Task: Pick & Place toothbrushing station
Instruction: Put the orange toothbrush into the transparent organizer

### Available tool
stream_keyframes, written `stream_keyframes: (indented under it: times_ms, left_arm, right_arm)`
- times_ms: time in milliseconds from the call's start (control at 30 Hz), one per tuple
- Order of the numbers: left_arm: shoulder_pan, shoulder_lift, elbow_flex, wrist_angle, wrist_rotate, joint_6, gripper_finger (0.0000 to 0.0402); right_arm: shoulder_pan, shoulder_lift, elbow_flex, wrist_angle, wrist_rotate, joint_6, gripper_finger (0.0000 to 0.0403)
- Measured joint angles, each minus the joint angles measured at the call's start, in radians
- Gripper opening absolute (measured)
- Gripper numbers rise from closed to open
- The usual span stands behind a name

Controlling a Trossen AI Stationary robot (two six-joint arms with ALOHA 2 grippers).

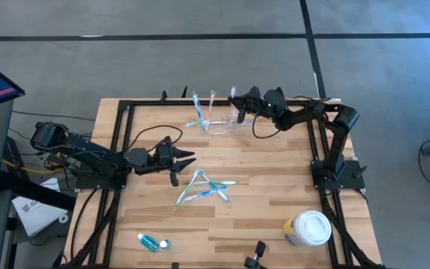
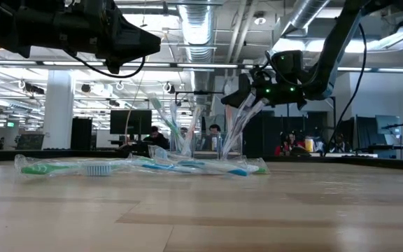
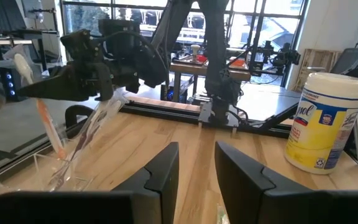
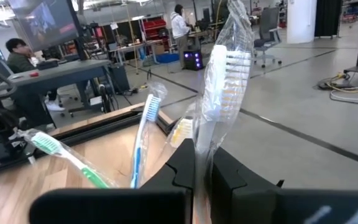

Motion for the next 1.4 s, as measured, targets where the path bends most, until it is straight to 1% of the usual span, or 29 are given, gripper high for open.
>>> stream_keyframes:
  times_ms: [400, 667, 1067, 1200, 1400]
  left_arm:
    - [0.0, 0.0, 0.0, -0.002, 0.0, 0.0, 0.0097]
    - [0.0, 0.0, 0.0, -0.002, 0.0, 0.0, 0.0097]
    - [0.0, 0.0, 0.0, -0.005, 0.0, 0.0, 0.0097]
    - [0.0, 0.0, 0.0, -0.006, 0.0, 0.0, 0.0097]
    - [0.0, 0.0, 0.0, -0.006, 0.0, 0.0, 0.0097]
  right_arm:
    - [0.0, 0.0, 0.0, -0.034, -0.007, -0.003, 0.0011]
    - [0.01, 0.0, 0.0, -0.033, -0.024, -0.003, 0.0029]
    - [0.016, 0.0, 0.0, -0.039, -0.025, -0.004, 0.0023]
    - [0.016, 0.0, 0.0, -0.039, -0.049, -0.004, 0.0031]
    - [0.016, -0.001, 0.0, -0.044, -0.052, -0.004, 0.0049]
